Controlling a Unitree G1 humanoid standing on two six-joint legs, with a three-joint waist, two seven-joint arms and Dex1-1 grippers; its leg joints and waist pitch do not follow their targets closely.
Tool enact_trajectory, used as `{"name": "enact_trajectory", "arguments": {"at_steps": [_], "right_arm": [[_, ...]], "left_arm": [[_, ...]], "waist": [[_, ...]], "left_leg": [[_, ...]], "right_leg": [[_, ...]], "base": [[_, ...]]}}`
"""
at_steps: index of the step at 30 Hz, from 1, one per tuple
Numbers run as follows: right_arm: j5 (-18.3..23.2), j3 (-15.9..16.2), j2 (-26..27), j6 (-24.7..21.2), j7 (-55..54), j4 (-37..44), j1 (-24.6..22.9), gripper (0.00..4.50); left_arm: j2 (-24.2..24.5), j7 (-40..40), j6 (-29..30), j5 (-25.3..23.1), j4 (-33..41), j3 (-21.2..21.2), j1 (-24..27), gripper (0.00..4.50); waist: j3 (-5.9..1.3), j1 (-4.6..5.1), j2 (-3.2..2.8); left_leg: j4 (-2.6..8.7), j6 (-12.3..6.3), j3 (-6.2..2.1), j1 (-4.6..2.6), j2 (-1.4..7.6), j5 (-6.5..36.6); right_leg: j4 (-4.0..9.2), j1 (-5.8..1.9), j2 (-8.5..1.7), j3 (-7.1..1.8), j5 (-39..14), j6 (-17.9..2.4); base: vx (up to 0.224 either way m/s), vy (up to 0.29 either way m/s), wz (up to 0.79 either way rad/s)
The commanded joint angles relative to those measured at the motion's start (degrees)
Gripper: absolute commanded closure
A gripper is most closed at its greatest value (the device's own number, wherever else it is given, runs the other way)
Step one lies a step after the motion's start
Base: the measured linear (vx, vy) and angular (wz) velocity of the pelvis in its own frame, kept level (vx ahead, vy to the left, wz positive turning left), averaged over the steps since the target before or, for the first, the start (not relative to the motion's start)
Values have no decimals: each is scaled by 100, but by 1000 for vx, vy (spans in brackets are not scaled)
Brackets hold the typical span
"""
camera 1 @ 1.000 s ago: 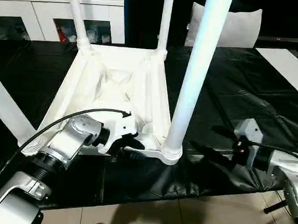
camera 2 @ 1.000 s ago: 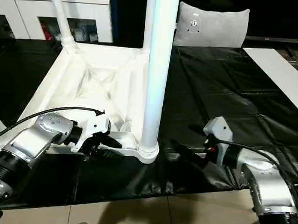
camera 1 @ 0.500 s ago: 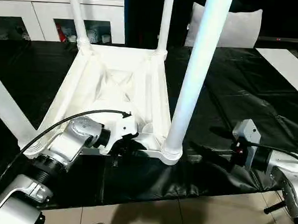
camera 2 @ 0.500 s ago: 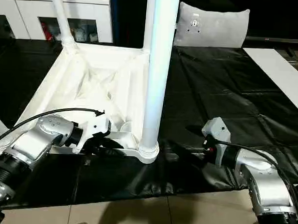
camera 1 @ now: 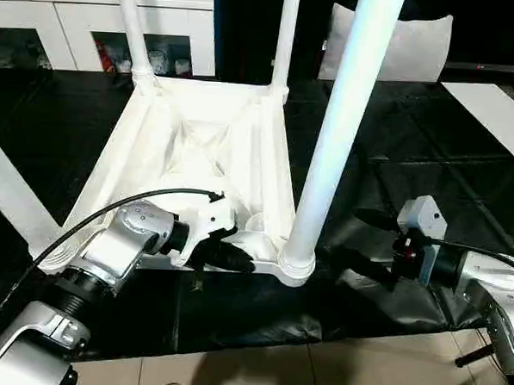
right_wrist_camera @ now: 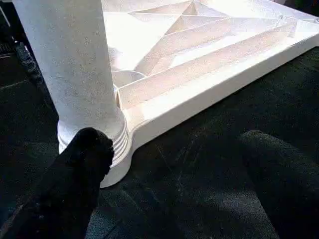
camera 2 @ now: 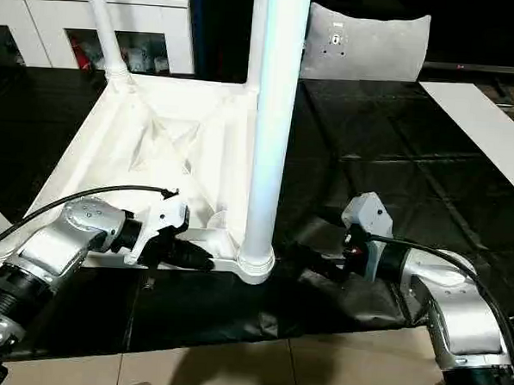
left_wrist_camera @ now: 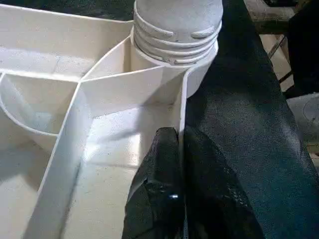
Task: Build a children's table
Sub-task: Rotate leg to tighten
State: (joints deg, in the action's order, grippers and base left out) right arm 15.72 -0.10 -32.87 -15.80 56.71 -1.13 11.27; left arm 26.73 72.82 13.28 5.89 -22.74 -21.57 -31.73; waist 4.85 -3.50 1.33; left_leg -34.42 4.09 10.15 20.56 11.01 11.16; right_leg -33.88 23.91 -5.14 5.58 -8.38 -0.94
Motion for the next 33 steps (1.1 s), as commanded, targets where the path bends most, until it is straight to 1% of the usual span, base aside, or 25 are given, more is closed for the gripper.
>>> {"name": "enact_trajectory", "arguments": {"at_steps": [1, 3, 4, 5, 6, 8, 12, 13, 16, 18, 19, 20, 21, 22, 23, 24, 25, 26, 27, 28, 29, 30, 33], "right_arm": [[24, 17, -108, -18, 46, 17, 29, 0], [13, 19, -129, 59, 110, -98, 58, 0], [-16, 34, -167, 187, 209, -234, 96, 0], [-19, 47, -185, 231, 272, -294, 118, 0], [-19, 47, -185, 231, 272, -294, 118, 0], [-2, 89, -216, 375, 468, -455, 202, 0], [121, 170, -233, 368, 795, -549, 284, 0], [176, 230, -233, 352, 948, -606, 327, 18], [248, 373, -115, 338, 1180, -833, 510, 46], [238, 469, -16, 334, 1274, -966, 628, 46], [197, 530, 57, 367, 1289, -1055, 706, 75], [135, 607, 215, 416, 1314, -1268, 868, 75], [124, 632, 252, 431, 1333, -1328, 911, 81], [106, 679, 317, 458, 1376, -1447, 992, 96], [101, 719, 386, 477, 1405, -1600, 1087, 96], [100, 728, 402, 483, 1411, -1636, 1110, 107], [99, 747, 434, 495, 1423, -1714, 1158, 107], [111, 793, 514, 489, 1489, -1885, 1272, 117], [118, 829, 561, 486, 1547, -1988, 1343, 129], [125, 857, 594, 482, 1598, -2060, 1396, 129], [130, 892, 618, 463, 1670, -2130, 1450, 144], [134, 914, 626, 450, 1722, -2168, 1482, 151], [153, 939, 640, 440, 1878, -2316, 1557, 176]], "left_arm": [[-16, 87, 28, 88, 162, 44, 68, 441], [-12, 76, 24, 64, 161, 33, 80, 441], [-7, 51, 8, 25, 150, 18, 78, 441], [-6, 39, -3, 7, 142, 15, 72, 441], [-6, 39, -3, 7, 142, 15, 72, 441], [-6, -5, -59, -50, 107, 13, 36, 441], [-7, -19, -124, -80, 96, 17, 12, 441], [-14, -28, -142, -91, 118, 9, 11, 447], [-57, -30, -130, -85, 256, -38, 56, 450], [-78, -22, -147, -112, 317, -98, 94, 450], [-98, -28, -153, -130, 336, -129, 112, 450], [-148, -57, -172, -174, 327, -166, 126, 450], [-164, -70, -173, -187, 319, -174, 126, 450], [-194, -93, -176, -212, 295, -186, 122, 450], [-211, -113, -193, -240, 257, -195, 107, 450], [-214, -117, -197, -246, 248, -197, 103, 450], [-220, -126, -206, -260, 228, -201, 95, 450], [-229, -153, -221, -292, 175, -206, 69, 450], [-226, -166, -236, -316, 143, -211, 52, 450], [-222, -175, -248, -335, 120, -214, 39, 450], [-210, -174, -249, -342, 108, -208, 28, 450], [-197, -169, -243, -341, 107, -197, 22, 450], [-182, -154, -228, -349, 104, -167, 18, 450]], "waist": [[-409, -42, 8], [-406, -44, 9], [-408, -40, 8], [-406, -41, 8], [-404, -41, 8], [-410, -38, 11], [-404, -40, 1], [-406, -49, -11], [-416, -38, -5], [-419, -42, -16], [-422, -35, -15], [-428, -34, -28], [-424, -28, -27], [-433, -43, -40], [-428, -41, -33], [-448, -49, -35], [-446, -51, -39], [-451, -61, -44], [-449, -60, -40], [-446, -68, -42], [-443, -70, -43], [-440, -83, -47], [-449, -98, -44]], "left_leg": [[444, -291, -70, -10, 206, 1274], [439, -300, -68, -9, 202, 1266], [439, -310, -71, -3, 204, 1265], [437, -311, -69, -13, 208, 1274], [436, -314, -67, -11, 206, 1265], [433, -334, -68, -6, 206, 1271], [430, -370, -69, -13, 207, 1301], [431, -368, -71, -15, 213, 1281], [430, -373, -74, -12, 221, 1293], [429, -363, -74, -12, 224, 1272], [429, -354, -75, -3, 222, 1257], [426, -335, -72, -17, 224, 1249], [426, -333, -69, -15, 221, 1246], [420, -323, -69, -27, 224, 1251], [427, -323, -71, -11, 225, 1240], [420, -317, -70, -21, 222, 1190], [422, -318, -69, -16, 223, 1173], [417, -323, -67, -16, 224, 1169], [420, -325, -70, -10, 221, 1187], [420, -302, -69, -16, 222, 1201], [422, -301, -69, -12, 223, 1220], [424, -276, -71, -24, 228, 1269], [426, -266, -71, -20, 228, 1226]], "right_leg": [[459, -348, -358, -295, -2299, -976], [462, -346, -361, -295, -2320, -966], [459, -350, -359, -291, -2312, -975], [463, -342, -360, -291, -2313, -992], [462, -344, -358, -293, -2294, -1002], [452, -348, -359, -293, -2230, -1033], [459, -350, -354, -290, -2279, -1038], [454, -350, -359, -292, -2244, -1055], [433, -356, -356, -289, -2095, -1166], [427, -356, -361, -291, -2044, -1212], [415, -362, -361, -289, -2012, -1239], [418, -351, -361, -290, -1997, -1257], [420, -349, -359, -291, -1983, -1267], [410, -348, -357, -292, -1942, -1293], [410, -360, -361, -295, -1927, -1287], [395, -361, -360, -295, -1856, -1305], [391, -363, -353, -294, -1812, -1320], [380, -367, -357, -295, -1771, -1336], [383, -373, -360, -291, -1793, -1345], [390, -370, -362, -291, -1856, -1322], [392, -369, -360, -292, -1891, -1309], [405, -363, -365, -292, -2009, -1267], [391, -371, -363, -296, -1952, -1268]], "base": [[0, 0, 0], [0, 0, 0], [0, 0, 0], [0, 0, 0], [0, 0, 0], [0, 0, 0], [0, 0, 0], [0, 0, 0], [0, 0, 0], [0, 0, 0], [0, 0, 0], [0, 0, 0], [0, 0, 0], [0, 0, 0], [0, 0, 0], [0, 0, 0], [0, 0, 0], [0, 0, 0], [0, 0, 0], [0, 0, 0], [0, 0, 0], [0, 0, 0], [0, 0, 0]]}}
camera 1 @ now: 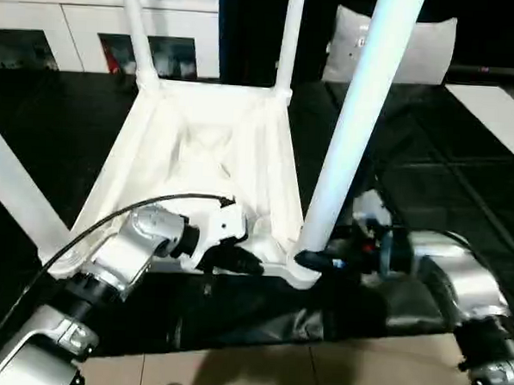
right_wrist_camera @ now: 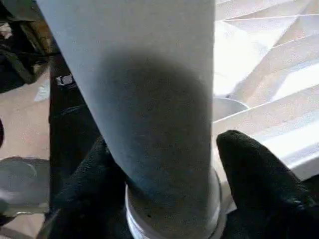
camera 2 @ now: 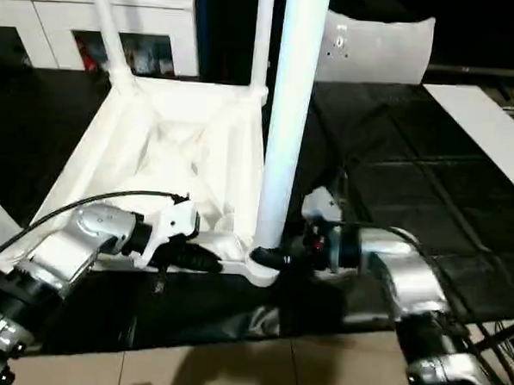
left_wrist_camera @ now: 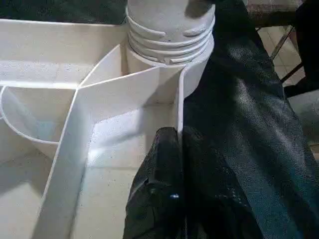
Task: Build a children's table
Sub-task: Rotate leg to tighten
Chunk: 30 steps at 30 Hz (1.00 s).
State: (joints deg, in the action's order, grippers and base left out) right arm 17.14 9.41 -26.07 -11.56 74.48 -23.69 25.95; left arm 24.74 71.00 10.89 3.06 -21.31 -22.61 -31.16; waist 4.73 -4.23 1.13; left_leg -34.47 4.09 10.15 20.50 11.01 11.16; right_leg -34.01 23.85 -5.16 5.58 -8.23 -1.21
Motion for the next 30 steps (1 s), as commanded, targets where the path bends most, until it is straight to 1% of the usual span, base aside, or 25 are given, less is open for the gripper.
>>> {"name": "enact_trajectory", "arguments": {"at_steps": [1, 5, 9, 12, 13, 14, 15, 16, 17, 18, 19, 20, 21, 22, 23, 24, 25, 26, 27, 28, 30], "right_arm": [[50, -13, -29, -1, 203, -135, 117, 183], [148, -60, -31, -49, 359, -246, 128, 220], [296, -111, -43, -203, 430, -87, -33, 234], [266, -160, 71, -427, 30, 149, -150, 238], [203, -180, 163, -505, -290, 257, -188, 239], [164, -194, 220, -547, -475, 295, -196, 239], [130, -207, 271, -584, -639, 329, -203, 240], [37, -248, 408, -679, -1063, 378, -199, 241], [-239, -353, 752, -877, -2087, 380, -138, 242], [-316, -382, 848, -932, -2365, 369, -115, 243], [-429, -446, 1005, -1030, -2817, 335, -67, 243], [-467, -471, 1059, -1077, -2963, 340, -56, 244], [-610, -560, 1226, -1204, -3466, 349, -14, 245], [-737, -609, 1348, -1232, -3841, 329, 22, 245], [-842, -648, 1438, -1248, -4165, 359, 25, 245], [-834, -665, 1464, -1215, -4214, 389, 11, 245], [-813, -695, 1496, -1187, -4255, 434, -8, 245], [-811, -697, 1498, -1184, -4255, 438, -9, 214], [-769, -739, 1542, -1110, -4244, 562, -37, 195], [-684, -782, 1550, -1131, -4171, 752, -87, 182], [-578, -815, 1527, -1209, -4079, 947, -145, 180]], "left_arm": [[19, 33, 8, -72, -51, -54, -37, 450], [12, 44, 24, -64, -70, -55, -33, 450], [-44, -16, 282, 0, -13, -6, -26, 450], [-144, -144, 578, 55, 43, 52, -54, 450], [-199, -233, 713, 64, 81, 70, -62, 450], [-232, -287, 794, 66, 100, 78, -69, 450], [-261, -335, 866, 67, 118, 85, -75, 450], [-350, -480, 1028, 65, 153, 108, -95, 450], [-684, -1005, 1420, 47, 152, 232, -194, 450], [-794, -1178, 1519, 37, 131, 275, -232, 450], [-993, -1486, 1668, 25, 67, 361, -301, 450], [-1061, -1593, 1725, 21, 53, 394, -321, 450], [-1282, -1904, 1903, 33, 16, 487, -385, 450], [-1493, -2198, 2021, 36, -44, 568, -444, 450], [-1712, -2498, 2120, 32, -125, 648, -507, 450], [-1793, -2589, 2107, 11, -166, 647, -522, 450], [-1857, -2662, 2084, -19, -188, 635, -527, 450], [-1861, -2666, 2080, -23, -190, 633, -527, 450], [-1884, -2729, 1945, -142, -231, 566, -518, 450], [-1810, -2695, 1788, -268, -217, 485, -489, 450], [-1736, -2636, 1690, -314, -181, 445, -457, 450]], "waist": [[-439, -33, -27], [-433, -47, -27], [-424, -54, -21], [-418, -76, -20], [-399, -72, -23], [-399, -72, -23], [-383, -46, -13], [-364, -19, -16], [-331, 28, -36], [-326, 61, -25], [-332, 110, -9], [-334, 139, -15], [-324, 195, -37], [-331, 244, -67], [-343, 269, -64], [-346, 266, -79], [-367, 266, -79], [-368, 264, -71], [-369, 251, -87], [-370, 238, -90], [-379, 190, -98]], "left_leg": [[428, -274, -68, -14, 229, 1221], [428, -284, -65, -14, 229, 1189], [432, -286, -61, -22, 231, 1202], [436, -274, -62, -28, 228, 1210], [451, -237, -68, -28, 219, 1279], [451, -237, -68, -28, 219, 1279], [463, -200, -80, -12, 206, 1380], [467, -155, -87, -31, 195, 1514], [468, -63, -92, -29, 181, 1610], [462, -23, -101, -37, 164, 1656], [433, 13, -123, -42, 123, 1735], [428, 37, -131, -35, 116, 1724], [440, 25, -155, -8, 110, 1773], [446, 22, -171, 7, 124, 1825], [448, -15, -189, 19, 124, 1832], [450, -35, -192, 0, 128, 1860], [444, -112, -180, -28, 131, 1823], [453, -163, -170, -24, 132, 1772], [472, -243, -159, -15, 143, 1665], [483, -298, -152, -7, 157, 1584], [485, -365, -129, -22, 167, 1452]], "right_leg": [[399, -366, -361, -297, -1929, -1258], [399, -362, -357, -298, -1904, -1269], [405, -353, -358, -299, -1964, -1262], [419, -348, -357, -302, -2071, -1200], [444, -342, -351, -296, -2193, -1141], [444, -342, -351, -296, -2193, -1141], [458, -354, -356, -285, -2453, -1045], [508, -333, -356, -268, -2817, -909], [540, -313, -343, -256, -3084, -790], [572, -299, -341, -235, -3281, -709], [637, -312, -360, -179, -3706, -495], [651, -319, -365, -165, -3815, -416], [696, -322, -354, -130, -3903, -302], [714, -343, -344, -78, -3803, -278], [741, -362, -351, -40, -3679, -263], [752, -353, -355, -22, -3627, -280], [768, -347, -374, -34, -3402, -347], [755, -346, -365, -47, -3241, -407], [720, -345, -350, -76, -2937, -524], [688, -344, -343, -101, -2707, -624], [656, -348, -345, -136, -2443, -722]], "base": [[0, 0, 0], [0, 0, 0], [0, 0, 0], [0, 0, 0], [0, 0, 0], [0, 0, 0], [0, 0, 0], [0, 0, 0], [0, 0, 0], [0, 0, 0], [0, 0, 0], [0, 0, 0], [0, 0, 0], [0, 0, 0], [0, 0, 0], [0, 0, 0], [0, 0, 0], [0, 0, 0], [0, 0, 0], [0, 0, 0], [0, 0, 0]]}}
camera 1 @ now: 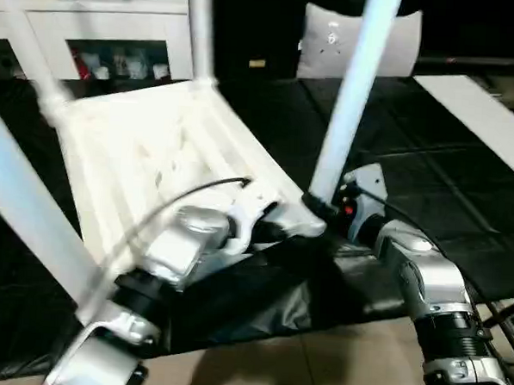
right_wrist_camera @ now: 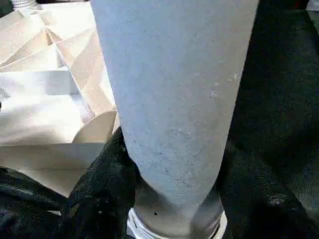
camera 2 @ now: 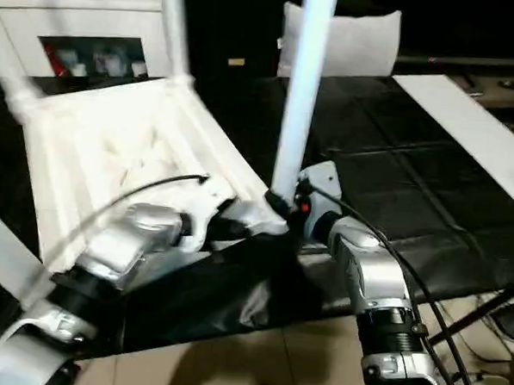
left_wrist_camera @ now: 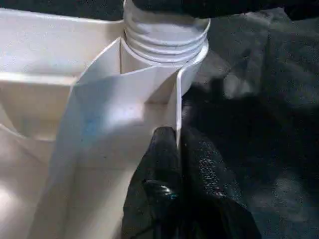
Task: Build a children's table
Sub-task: Rotate leg to tighten
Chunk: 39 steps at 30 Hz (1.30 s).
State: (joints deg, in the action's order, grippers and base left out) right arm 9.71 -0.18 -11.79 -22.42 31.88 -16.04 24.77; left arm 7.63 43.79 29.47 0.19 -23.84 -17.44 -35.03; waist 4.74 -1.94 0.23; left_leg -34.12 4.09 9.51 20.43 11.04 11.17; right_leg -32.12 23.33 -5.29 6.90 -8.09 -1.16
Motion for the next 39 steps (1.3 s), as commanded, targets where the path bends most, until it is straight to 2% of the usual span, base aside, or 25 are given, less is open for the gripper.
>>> {"name": "enact_trajectory", "arguments": {"at_steps": [1, 2, 3, 5, 6, 7, 8, 9, 11, 14, 15, 19, 21, 22, 24, 25, 29, 31, 35, 36, 37, 39], "right_arm": [[230, 168, -17, -96, 398, 404, -122, 170], [229, 181, -44, -78, 438, 445, -142, 154], [304, 208, -248, -23, 725, 643, -260, 138], [336, 226, -335, -7, 837, 718, -305, 138], [312, 267, -605, 78, 1097, 782, -369, 134], [312, 262, -750, 124, 1244, 795, -392, 106], [324, 245, -829, 151, 1334, 798, -400, 106], [339, 210, -971, 208, 1504, 804, -410, 96], [334, 195, -1140, 312, 1719, 793, -422, 79], [322, 144, -1376, 605, 2018, 690, -412, 60], [467, 149, -1576, 786, 2529, 646, -431, 60], [763, 291, -1902, 802, 3451, 664, -475, 60], [803, 342, -1951, 810, 3621, 619, -454, 75], [873, 472, -2000, 763, 3955, 509, -390, 75], [894, 540, -2034, 745, 4122, 468, -365, 85], [906, 594, -2063, 732, 4257, 435, -349, 109], [865, 738, -2047, 733, 4478, 284, -264, 123], [871, 757, -2034, 728, 4533, 238, -233, 154], [839, 779, -1976, 846, 4548, 120, -168, 167], [829, 791, -1946, 918, 4557, 33, -122, 191], [839, 814, -1913, 954, 4599, -54, -79, 198], [846, 833, -1880, 983, 4630, -137, -34, 205]], "left_arm": [[75, 197, -300, -25, 134, -84, -28, 450], [92, 215, -318, -21, 147, -82, -21, 450], [272, 395, -457, -69, 212, -161, 28, 450], [349, 465, -553, -95, 229, -208, 45, 450], [511, 650, -723, -119, 218, -288, 81, 450], [595, 778, -846, -115, 202, -328, 102, 450], [638, 871, -890, -96, 200, -340, 118, 450], [710, 1029, -969, -65, 191, -357, 143, 450], [798, 1221, -1113, -39, 172, -386, 163, 450], [954, 1567, -1331, 21, 162, -420, 178, 450], [1136, 1907, -1503, 43, 153, -511, 172, 450], [1436, 2477, -1875, 30, 90, -688, 163, 450], [1485, 2640, -1959, 51, 69, -696, 163, 450], [1595, 3023, -2041, 119, 86, -753, 159, 450], [1640, 3154, -2097, 129, 87, -790, 144, 450], [1665, 3244, -2121, 135, 86, -821, 129, 450], [1698, 3522, -2169, 195, 104, -885, 80, 450], [1687, 3575, -2185, 205, 106, -886, 74, 450], [1684, 3626, -2207, 192, 108, -902, 73, 450], [1683, 3657, -2225, 189, 95, -903, 69, 450], [1680, 3675, -2239, 185, 89, -906, 69, 450], [1677, 3696, -2250, 183, 81, -904, 69, 450]], "waist": [[-398, -71, -13], [-402, -83, -6], [-403, -131, -32], [-422, -176, -20], [-420, -189, -16], [-428, -206, -14], [-435, -217, -17], [-423, -221, -72], [-412, -247, -68], [-391, -270, -68], [-383, -279, -70], [-374, -328, -75], [-372, -338, -78], [-381, -342, -70], [-379, -351, -76], [-390, -365, -52], [-399, -429, -66], [-402, -446, -63], [-406, -450, -57], [-404, -444, -54], [-413, -438, -34], [-402, -430, -48]], "left_leg": [[449, -392, -56, -20, 179, 1307], [448, -408, -53, -7, 180, 1224], [444, -468, -39, 3, 187, 1008], [432, -536, -28, 6, 188, 855], [433, -554, -29, 20, 185, 787], [422, -586, -28, 30, 179, 674], [415, -606, -26, 26, 180, 606], [407, -653, -18, 31, 184, 565], [419, -625, -20, 25, 194, 745], [435, -529, -14, 7, 200, 953], [439, -494, -12, -5, 200, 1022], [453, -518, -22, -24, 220, 1170], [454, -507, -22, -21, 224, 1182], [458, -479, -26, -20, 232, 1153], [457, -480, -25, -17, 236, 1163], [451, -485, -17, -17, 238, 1111], [444, -480, -12, -23, 251, 1008], [442, -440, -8, -27, 249, 1025], [446, -394, -15, -18, 244, 1101], [444, -386, -13, -17, 239, 1112], [441, -386, -12, -17, 237, 1102], [439, -387, -11, -14, 235, 1110]], "right_leg": [[424, -301, -340, -288, -2187, -842], [402, -318, -339, -294, -2053, -884], [361, -332, -341, -308, -1718, -1006], [311, -351, -343, -318, -1501, -1085], [304, -360, -344, -316, -1450, -1103], [287, -370, -343, -318, -1376, -1112], [272, -369, -344, -324, -1300, -1126], [265, -348, -332, -330, -1165, -1182], [274, -349, -339, -321, -1321, -1216], [312, -335, -349, -326, -1636, -1140], [330, -323, -347, -328, -1774, -1092], [339, -320, -348, -328, -1955, -1046], [341, -318, -349, -324, -1960, -1067], [329, -321, -357, -328, -1911, -1105], [324, -322, -362, -329, -1919, -1135], [306, -323, -359, -331, -1863, -1173], [288, -316, -370, -340, -1801, -1208], [286, -312, -372, -343, -1808, -1226], [296, -324, -379, -337, -1966, -1159], [304, -319, -381, -336, -2013, -1141], [304, -324, -378, -334, -2026, -1134], [313, -312, -372, -335, -2092, -1120]], "base": [[0, 0, 0], [0, 0, 0], [0, 0, 0], [0, 0, 0], [0, 0, 0], [0, 0, 0], [0, 0, 0], [0, 0, 0], [0, 0, 0], [0, 0, 0], [0, 0, 0], [0, 0, 0], [0, 0, 0], [0, 0, 0], [0, 0, 0], [0, 0, 0], [0, 0, 0], [0, 0, 0], [0, 0, 0], [0, 0, 0], [0, 0, 0], [0, 0, 0]]}}
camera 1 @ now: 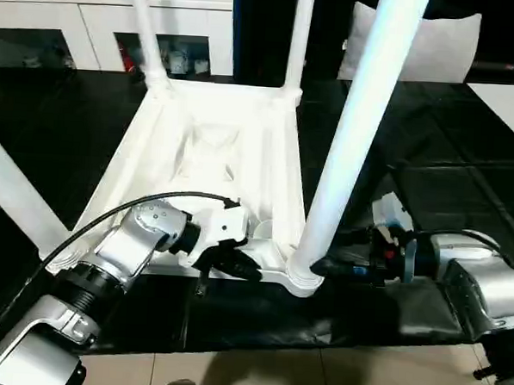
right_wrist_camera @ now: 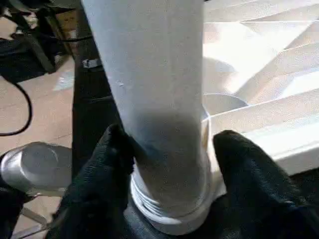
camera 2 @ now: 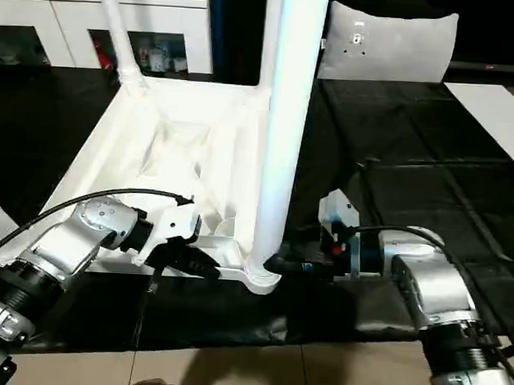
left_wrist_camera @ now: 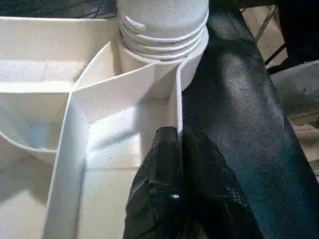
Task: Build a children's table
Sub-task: Rotate leg to tighten
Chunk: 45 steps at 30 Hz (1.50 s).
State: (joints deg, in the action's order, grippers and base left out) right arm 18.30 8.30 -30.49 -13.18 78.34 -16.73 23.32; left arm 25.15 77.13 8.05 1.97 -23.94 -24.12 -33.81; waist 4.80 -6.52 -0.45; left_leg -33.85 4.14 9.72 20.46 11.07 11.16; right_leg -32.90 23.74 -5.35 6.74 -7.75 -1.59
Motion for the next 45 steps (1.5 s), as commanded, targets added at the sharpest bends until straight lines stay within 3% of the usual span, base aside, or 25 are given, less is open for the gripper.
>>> {"name": "enact_trajectory", "arguments": {"at_steps": [1, 6, 10, 13, 14, 15, 17, 19, 22, 24, 26, 28, 30, 31, 34, 36, 38, 39, 41, 43, 45], "right_arm": [[20, 1, 29, 55, 54, -136, 145, 217], [128, 15, 115, -45, 259, -271, 160, 255], [376, -33, 186, -328, 260, -94, -27, 260], [256, -203, 426, -301, -488, 30, -232, 260], [152, -292, 586, -249, -882, -161, -205, 260], [94, -342, 679, -227, -1102, -285, -178, 260], [-126, -516, 979, -119, -1941, -746, -22, 260], [-235, -652, 1274, -300, -2732, -831, 89, 260], [-345, -763, 1573, -689, -3574, -655, 178, 260], [-424, -871, 1846, -1038, -4220, -488, 276, 260], [-510, -801, 1969, -881, -4322, -355, 312, 260], [-537, -741, 1977, -678, -4219, -279, 301, 191], [-445, -734, 1905, -694, -4092, -96, 220, 191], [-411, -726, 1848, -678, -3996, -17, 171, 170], [-298, -788, 1555, -643, -3600, 250, -29, 146], [-305, -821, 1345, -531, -3378, 306, -91, 134], [-291, -843, 1176, -455, -3170, 287, -96, 112], [-281, -838, 1009, -381, -2938, 281, -103, 112], [-279, -832, 952, -352, -2860, 282, -107, 91], [-378, -730, 680, -274, -2579, 262, -112, 68], [-417, -551, 304, -155, -1992, 296, -146, 68]], "left_arm": [[-80, 380, -114, 4, 87, -234, -52, 450], [-68, 436, -20, 71, 122, -217, -13, 450], [-79, 292, 198, 70, 176, -171, 46, 450], [-237, -174, 612, 40, 115, -27, 25, 450], [-323, -381, 863, 52, 99, 50, 1, 450], [-369, -493, 1010, 61, 96, 94, -14, 450], [-554, -947, 1352, 16, 40, 224, -89, 450], [-782, -1420, 1642, -7, -25, 377, -182, 450], [-1097, -1971, 1951, -14, -85, 572, -298, 450], [-1392, -2450, 2022, -50, -164, 701, -362, 450], [-1603, -2732, 1976, -125, -190, 693, -355, 450], [-1681, -2857, 1942, -214, -167, 656, -332, 450], [-1639, -2876, 1786, -306, -145, 576, -298, 450], [-1581, -2825, 1677, -342, -128, 524, -273, 450], [-1359, -2544, 1460, -343, -8, 425, -160, 450], [-1196, -2301, 1311, -337, 51, 381, -101, 450], [-1076, -2072, 1198, -308, 90, 351, -67, 450], [-974, -1881, 1114, -282, 134, 322, -32, 450], [-940, -1825, 1082, -272, 146, 310, -21, 450], [-776, -1522, 866, -233, 182, 246, 23, 450], [-536, -1152, 542, -256, 77, 127, 18, 450]], "waist": [[-416, 26, 36], [-428, 25, 39], [-436, 18, 38], [-420, 18, 34], [-405, 47, 44], [-379, 65, 16], [-305, 160, 37], [-276, 274, 23], [-294, 471, -2], [-307, 561, -67], [-303, 654, -96], [-287, 665, -61], [-285, 644, -46], [-292, 620, -41], [-322, 546, -37], [-354, 476, -4], [-386, 408, 9], [-373, 363, -1], [-370, 298, 3], [-400, 222, -13], [-424, 173, 16]], "left_leg": [[409, -393, -34, -18, 234, 1099], [404, -409, -31, -14, 241, 1009], [393, -444, -22, -11, 234, 919], [402, -409, -21, -11, 237, 929], [420, -337, -28, -15, 226, 1068], [427, -284, -40, -16, 218, 1181], [427, -147, -59, -69, 160, 1689], [396, -48, -94, -107, 117, 1925], [432, -35, -189, 7, 129, 2057], [432, -56, -239, -41, 162, 2272], [500, -86, -290, -25, 231, 2577], [469, -125, -251, -121, 197, 2701], [470, -198, -237, -86, 179, 2473], [470, -219, -230, -83, 177, 2371], [490, -326, -190, -50, 207, 1881], [472, -442, -146, -7, 191, 1438], [432, -556, -115, 30, 163, 1088], [426, -594, -97, 6, 175, 999], [409, -600, -68, -15, 166, 928], [409, -629, -62, -19, 181, 702], [396, -650, -74, 9, 188, 502]], "right_leg": [[383, -358, -372, -318, -2166, -1069], [356, -358, -359, -324, -2026, -1100], [345, -366, -360, -327, -1930, -1142], [351, -347, -365, -335, -1972, -1107], [382, -352, -368, -319, -2231, -1044], [398, -336, -373, -309, -2428, -1006], [568, -306, -378, -237, -3542, -620], [685, -282, -371, -146, -4117, -309], [753, -412, -345, 13, -4036, 2], [816, -439, -380, 94, -3814, -17], [778, -452, -382, 113, -3237, -186], [831, -386, -398, 116, -3311, -228], [820, -405, -424, 80, -3300, -266], [817, -406, -426, 57, -3246, -277], [706, -408, -424, -60, -2666, -572], [585, -414, -406, -157, -2171, -795], [518, -431, -408, -191, -1959, -910], [526, -391, -406, -201, -2053, -932], [536, -387, -408, -209, -2250, -901], [499, -402, -393, -207, -2027, -909], [415, -430, -374, -208, -1665, -980]], "base": [[0, 0, 0], [0, 0, 0], [0, 0, 0], [0, 0, 0], [0, 0, 0], [0, 0, 0], [-26, 1, -2], [-60, 7, -6], [0, 0, 0], [0, 0, 0], [0, 0, 0], [0, 0, 0], [0, 0, 0], [0, 0, 0], [0, 0, 0], [0, 0, 0], [0, 0, 0], [24, -52, 6], [30, -53, 6], [0, 0, 0], [0, 0, 0]]}}
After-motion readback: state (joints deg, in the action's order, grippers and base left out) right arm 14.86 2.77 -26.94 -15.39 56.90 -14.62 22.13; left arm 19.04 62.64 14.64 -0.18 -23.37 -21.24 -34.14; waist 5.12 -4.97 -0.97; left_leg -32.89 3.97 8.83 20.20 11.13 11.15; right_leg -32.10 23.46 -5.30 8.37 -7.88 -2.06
